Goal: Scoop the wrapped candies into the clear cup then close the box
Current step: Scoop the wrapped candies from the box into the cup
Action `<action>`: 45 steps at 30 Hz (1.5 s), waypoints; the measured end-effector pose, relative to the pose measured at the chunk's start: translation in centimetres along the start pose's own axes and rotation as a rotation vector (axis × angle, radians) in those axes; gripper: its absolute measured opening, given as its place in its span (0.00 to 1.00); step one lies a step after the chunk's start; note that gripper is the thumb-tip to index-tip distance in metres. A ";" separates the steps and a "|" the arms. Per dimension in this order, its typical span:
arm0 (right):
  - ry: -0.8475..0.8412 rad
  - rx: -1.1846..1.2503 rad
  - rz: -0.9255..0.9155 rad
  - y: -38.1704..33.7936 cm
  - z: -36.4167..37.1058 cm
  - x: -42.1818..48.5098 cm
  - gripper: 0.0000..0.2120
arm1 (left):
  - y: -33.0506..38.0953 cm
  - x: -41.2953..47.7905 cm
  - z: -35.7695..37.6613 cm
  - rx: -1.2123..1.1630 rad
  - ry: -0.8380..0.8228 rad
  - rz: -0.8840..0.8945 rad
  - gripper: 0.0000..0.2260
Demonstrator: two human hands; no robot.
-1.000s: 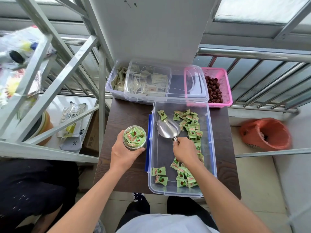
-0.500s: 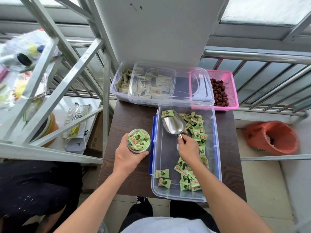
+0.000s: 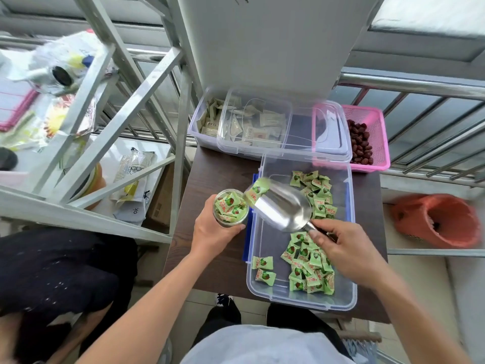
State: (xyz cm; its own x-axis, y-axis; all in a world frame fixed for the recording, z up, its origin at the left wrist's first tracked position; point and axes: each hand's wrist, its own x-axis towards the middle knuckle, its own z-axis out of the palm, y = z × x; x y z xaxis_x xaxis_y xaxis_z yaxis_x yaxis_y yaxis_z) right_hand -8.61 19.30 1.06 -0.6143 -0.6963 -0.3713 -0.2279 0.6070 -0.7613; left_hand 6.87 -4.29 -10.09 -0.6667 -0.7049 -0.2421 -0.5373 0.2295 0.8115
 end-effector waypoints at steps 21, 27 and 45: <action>-0.182 -0.594 0.094 -12.6 -1.5 -0.1 0.20 | 0.3 -0.3 -0.2 -0.015 -0.003 0.003 0.33; -0.148 -0.465 0.046 -11.7 0.4 1.9 0.19 | -0.3 -0.2 0.0 -0.005 0.004 0.040 0.34; 0.104 0.058 0.263 -0.8 2.1 2.1 0.15 | -0.2 -0.5 0.8 0.022 0.029 -0.010 0.53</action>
State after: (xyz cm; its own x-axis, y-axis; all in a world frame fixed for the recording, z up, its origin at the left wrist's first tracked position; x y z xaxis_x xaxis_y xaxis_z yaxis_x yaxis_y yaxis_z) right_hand -8.12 16.56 -0.17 -0.7214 -0.4730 -0.5059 -0.0085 0.7365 -0.6764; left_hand 6.87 -3.46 -10.61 -0.6462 -0.7263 -0.2343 -0.5554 0.2371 0.7971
